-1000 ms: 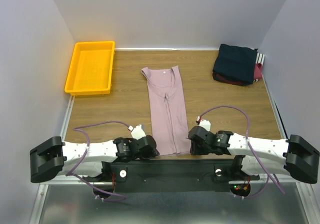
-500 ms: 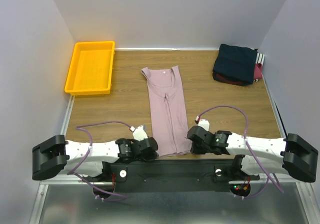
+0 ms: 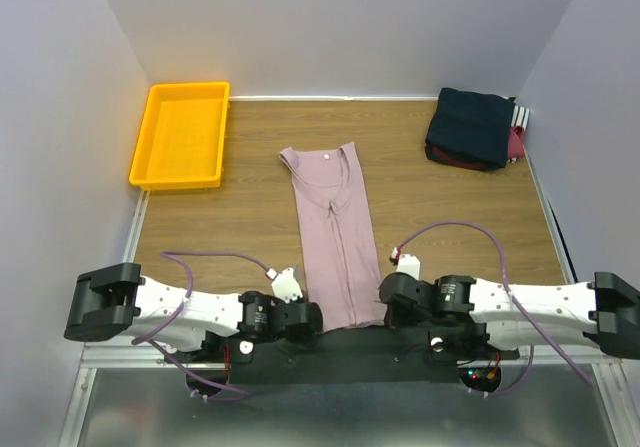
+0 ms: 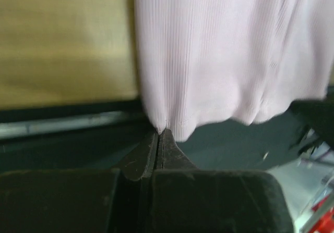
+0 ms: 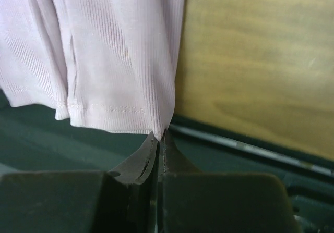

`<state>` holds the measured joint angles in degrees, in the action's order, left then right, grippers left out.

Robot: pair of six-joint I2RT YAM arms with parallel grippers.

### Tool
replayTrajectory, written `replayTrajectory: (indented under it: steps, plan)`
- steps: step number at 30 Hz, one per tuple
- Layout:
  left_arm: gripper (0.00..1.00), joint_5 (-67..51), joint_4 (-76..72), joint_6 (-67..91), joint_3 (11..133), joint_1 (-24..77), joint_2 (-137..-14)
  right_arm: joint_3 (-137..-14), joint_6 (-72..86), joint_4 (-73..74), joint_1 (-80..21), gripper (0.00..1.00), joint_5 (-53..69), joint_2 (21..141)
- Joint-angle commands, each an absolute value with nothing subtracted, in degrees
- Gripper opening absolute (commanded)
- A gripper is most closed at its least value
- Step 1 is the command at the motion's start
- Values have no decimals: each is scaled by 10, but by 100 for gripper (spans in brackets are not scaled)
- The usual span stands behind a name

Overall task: Fold and stack the tank tops
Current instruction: Fold the tank top

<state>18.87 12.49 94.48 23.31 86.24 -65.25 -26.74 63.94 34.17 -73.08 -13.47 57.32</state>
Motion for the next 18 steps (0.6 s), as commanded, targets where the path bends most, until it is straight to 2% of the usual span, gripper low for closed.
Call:
replayTrajectory:
  steps: [1, 7, 11, 18]
  plan:
    - [0, 138, 191, 990, 230, 916, -649, -308, 687, 406, -772, 0, -141, 573]
    - [0, 162, 233, 999, 258, 920, -643, -330, 708, 428, -785, 0, -203, 565]
    - [0, 204, 262, 1012, 264, 918, -580, -366, 692, 434, -785, 0, -244, 582]
    - [0, 244, 262, 960, 268, 853, -515, -432, 664, 433, -771, 0, -289, 655]
